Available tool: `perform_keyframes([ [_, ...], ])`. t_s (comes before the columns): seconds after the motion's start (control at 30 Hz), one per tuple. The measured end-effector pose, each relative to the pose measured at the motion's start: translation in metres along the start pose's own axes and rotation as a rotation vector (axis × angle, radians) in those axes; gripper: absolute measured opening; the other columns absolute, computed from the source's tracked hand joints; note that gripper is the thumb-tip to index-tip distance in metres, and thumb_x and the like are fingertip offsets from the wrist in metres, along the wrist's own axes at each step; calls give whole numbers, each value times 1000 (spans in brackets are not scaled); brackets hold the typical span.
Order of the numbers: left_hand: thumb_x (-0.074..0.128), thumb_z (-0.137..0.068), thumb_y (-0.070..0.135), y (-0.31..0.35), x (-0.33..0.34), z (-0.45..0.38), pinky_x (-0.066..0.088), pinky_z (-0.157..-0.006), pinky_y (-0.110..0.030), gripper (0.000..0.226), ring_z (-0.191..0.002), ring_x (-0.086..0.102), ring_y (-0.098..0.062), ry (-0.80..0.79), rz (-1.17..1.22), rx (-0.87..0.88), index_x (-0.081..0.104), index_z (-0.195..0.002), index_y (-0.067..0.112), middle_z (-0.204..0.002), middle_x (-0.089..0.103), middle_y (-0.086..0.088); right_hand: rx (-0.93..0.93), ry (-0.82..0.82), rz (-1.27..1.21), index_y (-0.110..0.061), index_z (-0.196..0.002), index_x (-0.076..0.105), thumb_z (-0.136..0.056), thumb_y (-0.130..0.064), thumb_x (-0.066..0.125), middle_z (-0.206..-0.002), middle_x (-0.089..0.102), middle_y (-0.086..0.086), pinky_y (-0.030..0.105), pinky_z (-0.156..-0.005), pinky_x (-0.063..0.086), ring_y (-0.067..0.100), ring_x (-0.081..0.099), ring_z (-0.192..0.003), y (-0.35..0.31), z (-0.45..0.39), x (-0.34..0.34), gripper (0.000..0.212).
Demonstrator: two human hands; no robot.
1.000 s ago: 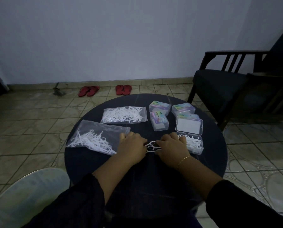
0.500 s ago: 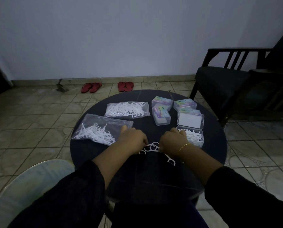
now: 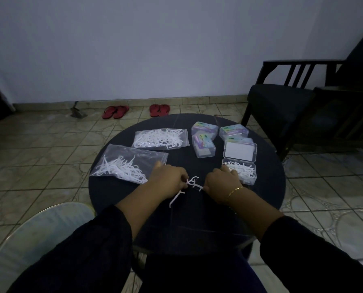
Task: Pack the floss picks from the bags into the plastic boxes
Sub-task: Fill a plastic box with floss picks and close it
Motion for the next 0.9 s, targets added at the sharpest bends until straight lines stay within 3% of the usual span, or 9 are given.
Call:
perform_keyframes([
  [0.1,51,-93,45,2,-1,3,21,-99,-35,26,-108,55,-14,46,17,-6,62,-112,31,-105,67,10,-4,-7,-6,-18,-121,57,-95,-35,45,-127,51,7,43,-103,30,27,34,-126,2,2,-1,33],
  [0.2,59,-85,45,0,-1,5,20,-100,-39,29,-105,55,-12,-67,31,-21,63,-112,34,-101,66,13,-6,-29,-6,-17,-122,57,-92,-37,51,-128,50,7,43,-104,30,27,34,-127,3,4,-2,36],
  [0.33,66,-83,44,0,-2,2,18,-106,-44,30,-112,52,-13,-163,23,-74,64,-111,36,-112,64,13,-11,-22,-5,-14,-123,55,-89,-38,55,-129,50,9,43,-104,31,29,35,-127,4,5,-1,42],
  [0.67,67,-84,35,0,-3,1,32,-104,-40,17,-107,56,-14,-199,83,-159,69,-100,31,-101,66,10,-51,-5,-66,-17,-119,55,-89,-33,57,-119,60,7,40,-101,35,26,44,-119,13,1,0,33],
  [0.9,63,-87,26,4,-2,-9,42,-97,-32,27,-108,57,-12,-171,82,-96,63,-113,32,-115,63,10,-101,54,-146,-19,-110,62,-90,-30,58,-107,63,4,36,-96,43,21,52,-107,21,1,-13,23],
])
Point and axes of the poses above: each hand's wrist, its own z-axis away from the middle knuckle, its own x-axis out of the palm, y = z × x, the point moved 4 cm from there along -z, towards the middle knuckle
